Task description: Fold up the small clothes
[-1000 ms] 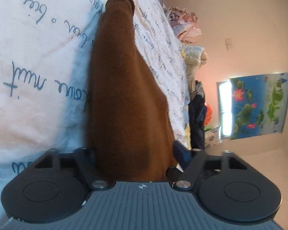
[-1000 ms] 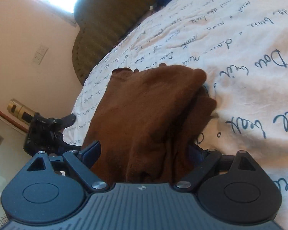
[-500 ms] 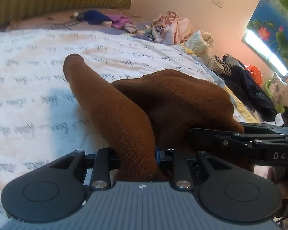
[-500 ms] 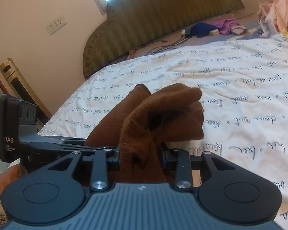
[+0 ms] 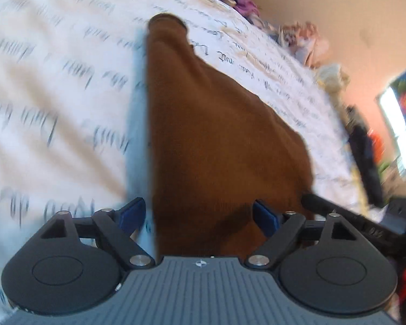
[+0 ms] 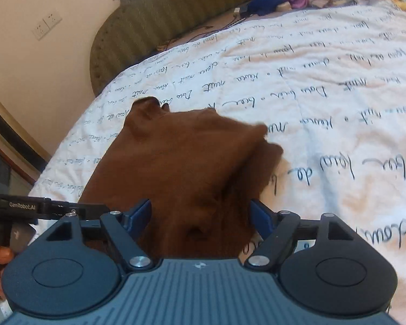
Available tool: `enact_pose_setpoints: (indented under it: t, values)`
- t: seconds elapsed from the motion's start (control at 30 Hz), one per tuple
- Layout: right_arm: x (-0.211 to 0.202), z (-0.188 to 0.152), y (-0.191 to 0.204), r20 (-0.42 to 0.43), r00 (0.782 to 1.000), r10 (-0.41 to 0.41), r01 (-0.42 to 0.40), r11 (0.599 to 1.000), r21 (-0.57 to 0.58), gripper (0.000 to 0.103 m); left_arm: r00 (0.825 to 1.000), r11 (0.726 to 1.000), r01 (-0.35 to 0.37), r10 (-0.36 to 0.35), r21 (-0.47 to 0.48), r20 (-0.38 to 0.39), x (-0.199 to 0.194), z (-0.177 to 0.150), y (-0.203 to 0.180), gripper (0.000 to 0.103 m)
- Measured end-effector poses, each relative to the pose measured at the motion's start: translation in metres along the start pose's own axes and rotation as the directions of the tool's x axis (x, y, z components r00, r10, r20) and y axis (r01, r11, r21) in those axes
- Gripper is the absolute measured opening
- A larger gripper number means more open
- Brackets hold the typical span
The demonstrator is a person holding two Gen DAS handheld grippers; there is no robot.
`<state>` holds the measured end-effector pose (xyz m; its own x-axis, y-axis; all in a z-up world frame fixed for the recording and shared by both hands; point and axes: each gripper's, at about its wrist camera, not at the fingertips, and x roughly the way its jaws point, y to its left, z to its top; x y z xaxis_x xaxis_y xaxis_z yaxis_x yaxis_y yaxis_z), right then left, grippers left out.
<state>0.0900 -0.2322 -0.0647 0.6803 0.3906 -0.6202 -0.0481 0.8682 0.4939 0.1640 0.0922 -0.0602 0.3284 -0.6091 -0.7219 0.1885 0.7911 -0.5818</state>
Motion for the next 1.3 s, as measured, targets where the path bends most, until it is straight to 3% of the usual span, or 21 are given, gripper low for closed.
enact_pose_setpoints:
  t: [0.07,0.17,0.27,0.3,0.33,0.37,0.5,0.57,0.6,0.67,0.7,0.73,0.77,0.8,0.83,0.87,0.97,1.0,1.13,1.2,1.3]
  values:
    - [-0.014,-0.015,-0.007,0.013,0.999,0.032,-0.032,0.999,0.026,0.087,0.995,0.994,0.091,-0.088,-0.067,0.038,-0.013,-0.011,0.015,0.097]
    - [-0.014,-0.032,-0.02,-0.007,0.995,0.099,-0.098,0.991,0.091,0.09,0.983,0.965,0.183,-0.179,-0.189,0.041,-0.016,-0.02,0.029,0.096]
    - [-0.005,-0.042,-0.022,0.01,0.987,0.159,-0.159,0.982,0.104,0.091,0.967,0.937,0.255,-0.252,-0.24,0.043,-0.011,-0.03,0.032,0.093]
    - [-0.002,-0.042,-0.021,0.021,0.984,0.177,-0.178,0.979,0.096,0.086,0.96,0.924,0.278,-0.28,-0.261,0.029,-0.007,-0.032,0.032,0.074]
    - [0.001,-0.041,-0.021,0.019,0.981,0.194,-0.195,0.975,0.106,0.044,0.949,0.901,0.3,-0.314,-0.314,0.007,-0.002,-0.033,0.034,0.029]
    - [0.007,-0.037,-0.02,0.0,0.982,0.191,-0.189,0.973,0.131,0.017,0.941,0.881,0.314,-0.339,-0.355,-0.008,0.002,-0.033,0.036,0.011]
    - [-0.011,-0.024,0.004,0.034,0.98,0.195,-0.197,0.979,0.053,0.017,0.94,0.888,0.335,-0.338,-0.315,0.047,-0.019,-0.022,0.022,0.015]
    - [-0.023,-0.024,0.013,0.045,0.982,0.185,-0.186,0.982,0.021,0.017,0.951,0.902,0.308,-0.305,-0.304,0.057,-0.027,-0.021,0.026,0.015]
    - [-0.026,-0.027,0.018,0.045,0.988,0.146,-0.145,0.989,-0.025,0.022,0.959,0.909,0.279,-0.278,-0.309,0.048,-0.026,-0.026,0.033,0.015]
    - [-0.02,-0.036,0.023,0.004,1.0,0.029,-0.028,0.991,-0.133,0.064,0.982,0.93,0.178,-0.188,-0.32,0.001,-0.02,-0.043,0.047,0.023]
    - [-0.015,-0.041,0.019,-0.048,0.999,-0.019,0.011,0.986,-0.167,0.103,0.979,0.913,0.189,-0.206,-0.361,-0.009,-0.018,-0.053,0.058,0.029]
    - [-0.019,-0.046,0.016,-0.043,0.998,-0.042,0.034,0.983,-0.178,0.103,0.971,0.9,0.224,-0.24,-0.373,0.005,-0.022,-0.059,0.063,0.036]
    - [-0.03,-0.049,0.011,-0.008,0.999,-0.033,0.031,0.984,-0.173,0.103,0.971,0.905,0.23,-0.238,-0.359,0.023,-0.034,-0.063,0.064,0.04]
    - [-0.041,-0.049,0.008,0.032,0.999,-0.001,0.006,0.987,-0.164,0.103,0.972,0.91,0.233,-0.228,-0.343,0.056,-0.048,-0.064,0.062,0.058]
    - [-0.051,-0.046,0.007,0.074,0.997,0.027,-0.015,0.986,-0.167,0.103,0.967,0.912,0.253,-0.232,-0.322,0.102,-0.061,-0.063,0.058,0.082]
    - [-0.059,-0.041,0.011,0.119,0.992,0.051,-0.028,0.982,-0.189,0.103,0.963,0.919,0.265,-0.236,-0.29,0.134,-0.07,-0.059,0.05,0.09]
    - [-0.055,-0.013,0.034,0.191,0.981,0.034,0.016,0.966,-0.258,0.1,0.956,0.951,0.267,-0.24,-0.158,0.169,-0.075,-0.036,0.008,0.093]
    - [-0.046,-0.003,0.04,0.192,0.981,0.013,0.04,0.961,-0.275,0.092,0.956,0.962,0.255,-0.235,-0.099,0.178,-0.072,-0.03,-0.01,0.095]
    - [0.011,0.025,0.071,0.179,0.978,-0.109,0.169,0.915,-0.365,0.024,0.961,0.99,0.128,-0.137,0.053,0.24,-0.032,0.017,-0.06,0.102]
    - [0.032,0.028,0.077,0.174,0.977,-0.121,0.181,0.902,-0.392,0.014,0.972,0.993,0.1,-0.11,0.06,0.206,-0.006,0.041,-0.066,0.102]
    - [0.058,0.034,0.078,0.118,0.989,-0.094,0.132,0.917,-0.377,0.014,0.979,0.992,0.127,-0.128,0.016,0.162,0.033,0.066,-0.063,0.103]
